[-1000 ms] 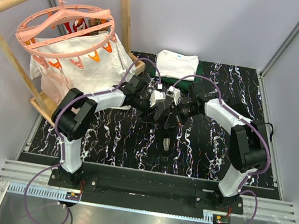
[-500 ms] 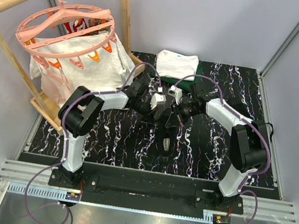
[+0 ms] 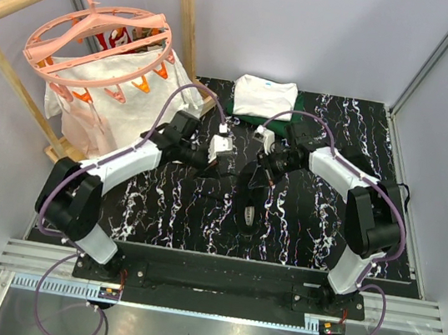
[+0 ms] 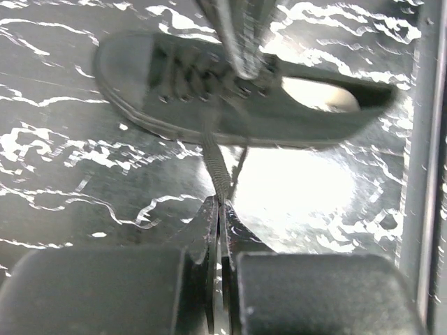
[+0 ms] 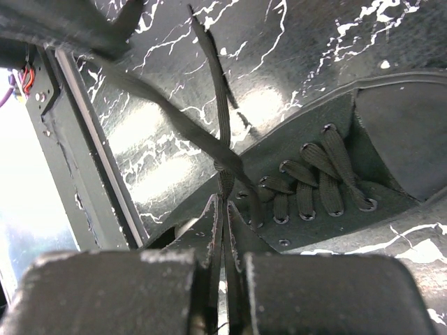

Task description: Tie the shoes

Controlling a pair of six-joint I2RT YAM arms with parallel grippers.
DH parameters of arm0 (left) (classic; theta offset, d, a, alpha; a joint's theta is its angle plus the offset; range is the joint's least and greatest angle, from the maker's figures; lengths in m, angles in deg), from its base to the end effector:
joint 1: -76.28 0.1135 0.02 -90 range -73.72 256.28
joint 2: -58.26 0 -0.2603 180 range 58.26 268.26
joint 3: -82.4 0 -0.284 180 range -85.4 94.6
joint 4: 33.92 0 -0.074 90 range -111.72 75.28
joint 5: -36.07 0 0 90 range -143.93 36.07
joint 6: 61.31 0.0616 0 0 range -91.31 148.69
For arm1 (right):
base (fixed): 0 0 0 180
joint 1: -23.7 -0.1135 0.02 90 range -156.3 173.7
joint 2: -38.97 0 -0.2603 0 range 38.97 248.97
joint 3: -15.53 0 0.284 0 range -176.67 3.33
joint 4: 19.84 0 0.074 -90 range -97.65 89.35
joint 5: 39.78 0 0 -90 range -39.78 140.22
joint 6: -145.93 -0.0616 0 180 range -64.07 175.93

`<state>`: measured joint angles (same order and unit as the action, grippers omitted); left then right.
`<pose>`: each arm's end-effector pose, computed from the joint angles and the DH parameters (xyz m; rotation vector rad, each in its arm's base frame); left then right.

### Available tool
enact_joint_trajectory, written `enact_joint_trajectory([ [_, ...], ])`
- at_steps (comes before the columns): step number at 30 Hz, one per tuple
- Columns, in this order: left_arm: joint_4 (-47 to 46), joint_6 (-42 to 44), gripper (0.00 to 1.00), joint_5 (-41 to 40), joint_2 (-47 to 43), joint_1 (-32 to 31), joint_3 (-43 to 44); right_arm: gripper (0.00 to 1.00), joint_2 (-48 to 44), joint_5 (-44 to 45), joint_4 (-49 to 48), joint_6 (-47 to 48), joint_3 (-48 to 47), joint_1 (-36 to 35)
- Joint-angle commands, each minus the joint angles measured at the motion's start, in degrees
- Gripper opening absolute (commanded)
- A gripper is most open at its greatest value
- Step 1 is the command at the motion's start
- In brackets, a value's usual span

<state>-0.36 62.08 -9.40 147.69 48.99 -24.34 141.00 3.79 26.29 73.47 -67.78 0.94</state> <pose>0.3058 -0.2064 0.2047 1.4374 1.7829 -0.8817 0.3449 0.1931 0.1715 -1.0994 2.2931 1.1103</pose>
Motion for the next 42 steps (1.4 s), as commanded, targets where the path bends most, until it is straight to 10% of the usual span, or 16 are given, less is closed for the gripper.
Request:
enact_joint_trajectory([
  [1, 10.0, 6.4, 0.0, 2.6, -3.7, -0.1, -2.0, 0.0, -3.2, 1.1, -2.6, -2.3, 0.3, 0.3],
  [26, 7.8, 15.3, 0.07, 9.1, 16.0, -23.0, 21.4, 0.0, -3.5, -2.7, -4.4, 1.6, 2.0, 0.2],
  [34, -11.6, 11.8, 0.12, 11.4, 15.5, -23.0, 14.0, 0.0, -2.6, -4.9, -4.5, 3.9, 2.8, 0.4],
  [42, -17.2, 7.0, 0.51, 12.3, 8.3, -21.8, 9.5, 0.0, -2.5, -5.7, -4.2, 4.3, 2.6, 0.5],
])
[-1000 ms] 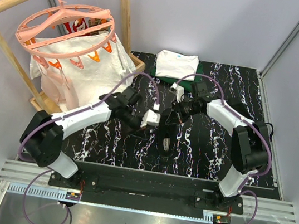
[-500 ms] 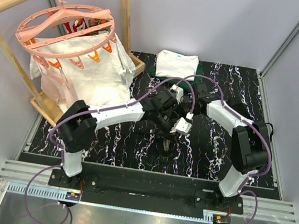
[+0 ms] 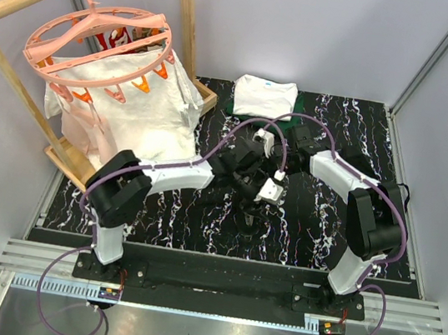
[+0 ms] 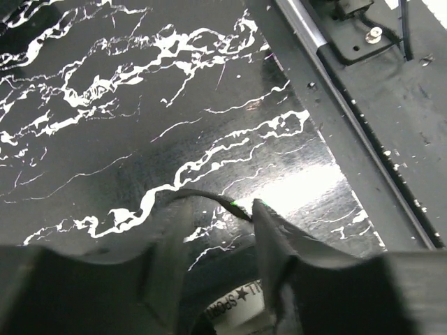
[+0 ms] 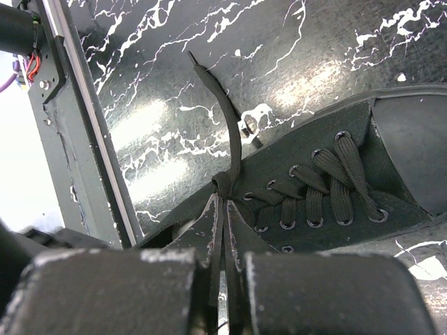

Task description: Tie the shoes

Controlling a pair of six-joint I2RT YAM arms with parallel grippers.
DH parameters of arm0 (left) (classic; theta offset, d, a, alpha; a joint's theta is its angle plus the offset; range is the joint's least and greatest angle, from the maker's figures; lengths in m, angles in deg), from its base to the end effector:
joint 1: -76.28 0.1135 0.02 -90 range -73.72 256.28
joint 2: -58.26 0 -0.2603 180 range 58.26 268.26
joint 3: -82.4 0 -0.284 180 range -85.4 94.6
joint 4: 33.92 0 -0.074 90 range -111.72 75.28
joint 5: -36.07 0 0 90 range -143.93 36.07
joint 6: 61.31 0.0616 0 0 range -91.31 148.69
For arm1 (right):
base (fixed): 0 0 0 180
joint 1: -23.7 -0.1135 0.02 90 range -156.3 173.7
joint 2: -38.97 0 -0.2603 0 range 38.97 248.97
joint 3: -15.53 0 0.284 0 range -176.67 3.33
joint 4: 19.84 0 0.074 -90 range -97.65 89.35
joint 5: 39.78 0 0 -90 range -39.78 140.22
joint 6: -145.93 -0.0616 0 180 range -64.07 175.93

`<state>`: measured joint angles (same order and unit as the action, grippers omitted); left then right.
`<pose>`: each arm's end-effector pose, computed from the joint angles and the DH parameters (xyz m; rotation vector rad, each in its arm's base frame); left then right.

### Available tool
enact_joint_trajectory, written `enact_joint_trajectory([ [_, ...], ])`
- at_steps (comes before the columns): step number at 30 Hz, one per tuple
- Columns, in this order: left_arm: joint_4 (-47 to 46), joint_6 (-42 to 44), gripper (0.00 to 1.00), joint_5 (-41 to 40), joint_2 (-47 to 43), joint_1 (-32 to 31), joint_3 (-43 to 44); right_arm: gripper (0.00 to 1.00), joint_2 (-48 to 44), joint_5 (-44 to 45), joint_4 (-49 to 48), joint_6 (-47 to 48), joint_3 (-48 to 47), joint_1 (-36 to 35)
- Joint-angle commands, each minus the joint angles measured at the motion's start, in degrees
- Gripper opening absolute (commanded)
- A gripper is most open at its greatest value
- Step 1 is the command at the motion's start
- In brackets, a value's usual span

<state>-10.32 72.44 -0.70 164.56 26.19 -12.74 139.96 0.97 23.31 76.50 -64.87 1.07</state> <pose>0.2417 -0.3659 0.1811 1.8949 1.1551 -1.1369 0.3383 0.1916 0.1667 -1.1575 2.2045 1.1450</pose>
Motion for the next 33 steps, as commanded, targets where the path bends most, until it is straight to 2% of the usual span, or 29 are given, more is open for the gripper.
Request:
enact_joint_trajectory([
  [1, -8.7, -5.9, 0.51, 4.0, -10.3, 1.8, -3.6, 0.0, -1.6, -3.0, -1.2, 1.3, -0.5, 0.5],
  [5, -20.9, -24.6, 0.49, 0.6, -19.9, 9.8, -15.0, 0.0, -1.9, -3.5, -1.3, 0.8, -1.0, 0.5],
  [7, -21.9, -28.3, 0.48, -1.4, -23.9, 14.5, -17.9, 0.0, -2.1, -3.7, -1.3, 0.6, -1.1, 0.5],
  [10, -18.4, -25.2, 0.45, -4.7, -25.2, 18.1, -20.5, 0.0, -2.0, -4.3, -1.5, 0.6, -1.4, 0.5],
  [14, -18.2, -24.8, 0.44, -6.6, -22.0, 19.1, -20.0, 0.0, -1.9, -5.4, -1.3, 0.3, -1.8, 0.5],
  [21, -19.6, -23.1, 0.43, -3.2, -15.2, 19.0, -16.1, 0.0, -2.1, -6.1, -1.3, 0.3, -2.1, 0.4],
  [28, -15.2, -14.8, 0.45, -0.4, -10.9, 18.2, -12.4, 0.0, -2.5, -6.1, -1.3, 0.6, -2.0, 0.4],
  [33, -13.5, -11.9, 0.46, 1.3, -9.1, 17.3, -11.2, 0.0, -2.5, -6.2, -1.3, 0.4, -2.3, 0.5],
])
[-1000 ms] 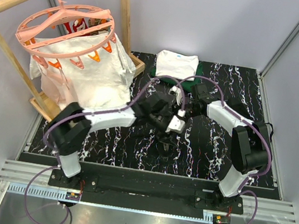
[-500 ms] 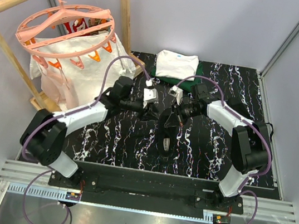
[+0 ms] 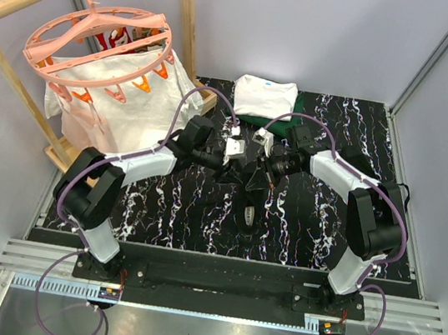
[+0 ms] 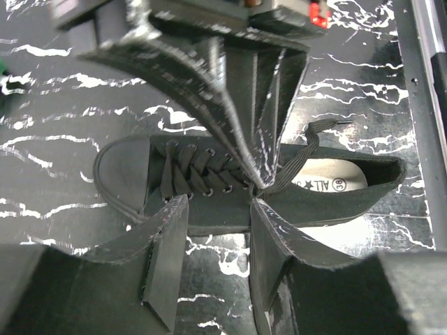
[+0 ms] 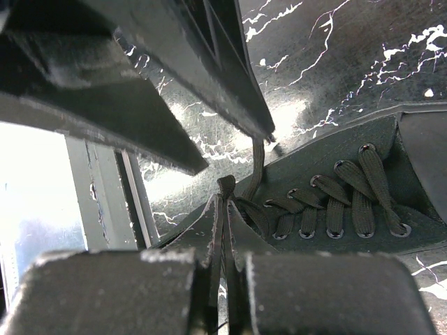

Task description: Tie the shoes

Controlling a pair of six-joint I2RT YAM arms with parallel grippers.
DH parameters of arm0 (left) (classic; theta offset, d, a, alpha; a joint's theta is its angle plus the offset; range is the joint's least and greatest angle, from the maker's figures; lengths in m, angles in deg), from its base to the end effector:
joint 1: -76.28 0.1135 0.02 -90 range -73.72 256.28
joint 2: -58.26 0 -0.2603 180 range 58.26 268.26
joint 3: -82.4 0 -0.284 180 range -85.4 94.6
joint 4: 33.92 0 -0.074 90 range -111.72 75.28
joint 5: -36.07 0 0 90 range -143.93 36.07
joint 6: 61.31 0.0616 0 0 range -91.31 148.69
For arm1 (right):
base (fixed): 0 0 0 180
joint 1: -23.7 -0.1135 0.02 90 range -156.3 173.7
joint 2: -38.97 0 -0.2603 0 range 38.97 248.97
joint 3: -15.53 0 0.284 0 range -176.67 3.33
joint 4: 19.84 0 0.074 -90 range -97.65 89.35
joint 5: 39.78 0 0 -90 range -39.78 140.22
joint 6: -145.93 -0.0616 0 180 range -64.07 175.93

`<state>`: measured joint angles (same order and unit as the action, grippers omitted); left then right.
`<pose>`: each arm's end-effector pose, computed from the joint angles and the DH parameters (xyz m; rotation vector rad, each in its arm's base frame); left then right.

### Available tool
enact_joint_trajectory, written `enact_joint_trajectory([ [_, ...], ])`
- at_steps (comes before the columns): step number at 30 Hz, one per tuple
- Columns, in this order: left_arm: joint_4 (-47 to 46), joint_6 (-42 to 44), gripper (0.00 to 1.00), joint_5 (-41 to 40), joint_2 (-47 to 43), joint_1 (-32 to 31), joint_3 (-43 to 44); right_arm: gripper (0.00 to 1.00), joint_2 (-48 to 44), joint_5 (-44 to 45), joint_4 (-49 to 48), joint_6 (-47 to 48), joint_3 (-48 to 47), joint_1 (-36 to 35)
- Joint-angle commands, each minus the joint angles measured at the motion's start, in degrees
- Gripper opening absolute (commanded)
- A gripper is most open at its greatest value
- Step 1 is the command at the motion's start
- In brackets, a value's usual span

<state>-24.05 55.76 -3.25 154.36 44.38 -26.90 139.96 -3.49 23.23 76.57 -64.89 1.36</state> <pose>0.3114 -0.2500 0.1852 1.4333 1.5232 -1.0054 0.3368 0.1921 0.1703 -1.1594 2.1575 1.2399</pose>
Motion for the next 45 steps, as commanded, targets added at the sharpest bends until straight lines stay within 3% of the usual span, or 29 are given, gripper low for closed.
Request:
enact_joint_trajectory([
  [1, 1.0, 5.4, 0.46, 4.0, 1.4, -1.1, 3.3, 0.0, -2.5, -1.8, -1.2, 0.4, -2.3, 0.2],
  [9, 5.6, 10.8, 0.49, 5.6, 2.1, -2.0, 3.9, 0.0, -2.6, -1.3, -1.2, 0.7, -2.6, 0.2],
  [16, 6.3, 10.5, 0.41, 4.8, 4.4, -2.2, 6.2, 0.0, -3.0, -1.8, -1.1, 0.7, -2.6, 0.2],
  [20, 6.2, 10.0, 0.15, 4.6, 4.9, -2.2, 7.0, 0.0, -3.2, -1.9, -1.2, 0.8, -2.4, 0.3],
  [22, 6.1, 9.9, 0.08, 4.7, 4.7, -2.2, 6.6, 0.0, -3.2, -1.8, -1.2, 0.4, -2.5, 0.4],
  [24, 6.1, 10.0, 0.0, 4.7, 4.3, -2.2, 6.1, 0.09, -3.2, -1.7, -1.0, -0.5, -2.9, 0.9],
  [27, 6.9, 10.3, 0.0, 5.1, 3.8, -2.0, 5.6, 0.29, -3.6, -1.6, -0.7, -2.2, -3.6, 2.5],
  [30, 7.2, 10.5, 0.0, 5.1, 3.5, -1.7, 5.0, 0.38, -4.3, -1.3, 0.5, -2.2, -3.6, 5.6],
  [45, 5.1, 9.3, 0.0, 4.2, 1.5, -1.5, 2.6, 0.34, 1.5, 3.5, 5.4, 2.7, -5.1, 4.3],
])
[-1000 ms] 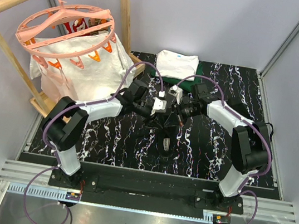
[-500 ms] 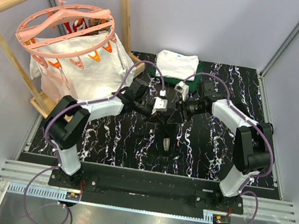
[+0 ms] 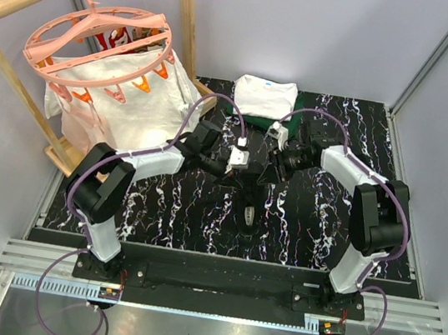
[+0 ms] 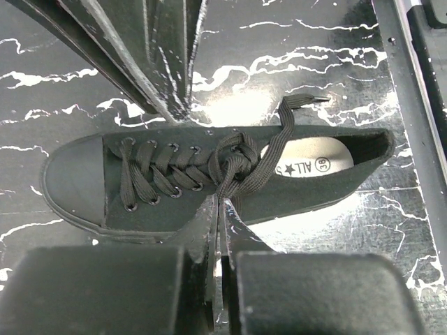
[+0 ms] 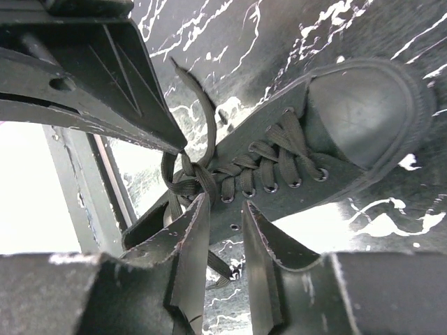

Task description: Tie the shoes

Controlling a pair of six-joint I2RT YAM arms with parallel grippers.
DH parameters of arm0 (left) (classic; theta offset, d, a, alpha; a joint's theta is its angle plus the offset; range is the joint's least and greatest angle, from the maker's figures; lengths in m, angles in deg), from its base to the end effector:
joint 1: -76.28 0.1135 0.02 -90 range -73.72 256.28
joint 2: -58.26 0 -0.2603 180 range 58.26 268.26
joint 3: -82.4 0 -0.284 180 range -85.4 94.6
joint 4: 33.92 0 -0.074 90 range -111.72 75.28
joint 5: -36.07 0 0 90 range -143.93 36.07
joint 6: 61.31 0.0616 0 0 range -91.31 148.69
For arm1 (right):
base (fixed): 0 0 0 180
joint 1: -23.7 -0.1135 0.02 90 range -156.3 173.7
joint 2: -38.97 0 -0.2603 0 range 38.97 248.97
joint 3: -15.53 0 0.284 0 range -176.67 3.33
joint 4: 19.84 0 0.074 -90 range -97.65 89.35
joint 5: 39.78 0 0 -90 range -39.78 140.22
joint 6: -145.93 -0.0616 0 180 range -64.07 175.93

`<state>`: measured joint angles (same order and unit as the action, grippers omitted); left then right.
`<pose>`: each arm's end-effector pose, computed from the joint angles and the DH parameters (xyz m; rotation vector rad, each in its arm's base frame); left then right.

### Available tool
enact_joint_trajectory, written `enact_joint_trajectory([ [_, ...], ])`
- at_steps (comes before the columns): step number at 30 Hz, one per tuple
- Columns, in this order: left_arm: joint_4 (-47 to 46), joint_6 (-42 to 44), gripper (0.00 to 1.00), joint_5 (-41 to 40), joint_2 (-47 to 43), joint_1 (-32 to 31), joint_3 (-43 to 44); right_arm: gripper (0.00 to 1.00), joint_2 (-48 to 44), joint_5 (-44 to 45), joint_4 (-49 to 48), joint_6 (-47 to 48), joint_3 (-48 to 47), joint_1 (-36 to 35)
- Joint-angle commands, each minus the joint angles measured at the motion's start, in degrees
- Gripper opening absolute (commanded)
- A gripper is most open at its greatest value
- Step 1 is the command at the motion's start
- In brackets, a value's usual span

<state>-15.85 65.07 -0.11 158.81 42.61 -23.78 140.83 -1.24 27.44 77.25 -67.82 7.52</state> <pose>0.3050 -0.2629 0.1639 1.5909 1.4859 -1.0598 0.3601 0.1546 0.1756 -1.0282 2.2404 1.1569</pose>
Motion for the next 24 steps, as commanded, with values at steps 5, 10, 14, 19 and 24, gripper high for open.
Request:
enact_joint_trajectory([
  [5, -4.2, -1.2, 0.0, 1.1, -3.3, 0.3, -0.5, 0.36, 1.3, 1.5, 1.6, 2.6, -1.4, -2.9],
  [10, -4.6, -1.6, 0.0, 1.1, -3.3, 0.2, -0.4, 0.37, 2.0, 2.5, 1.6, 3.0, -1.2, -3.7],
  [14, -4.6, -1.8, 0.0, 1.1, -3.2, 0.2, -0.1, 0.37, 2.3, 2.5, 1.5, 3.0, -1.3, -4.1],
  [19, -4.9, -2.2, 0.0, 0.9, -3.2, 0.2, -0.2, 0.37, 2.3, 2.9, 1.5, 3.6, -0.3, -4.9],
  [24, -5.2, -2.5, 0.0, 0.8, -3.4, 0.2, -0.4, 0.36, 3.1, 3.3, 1.4, 3.8, -0.3, -5.2],
])
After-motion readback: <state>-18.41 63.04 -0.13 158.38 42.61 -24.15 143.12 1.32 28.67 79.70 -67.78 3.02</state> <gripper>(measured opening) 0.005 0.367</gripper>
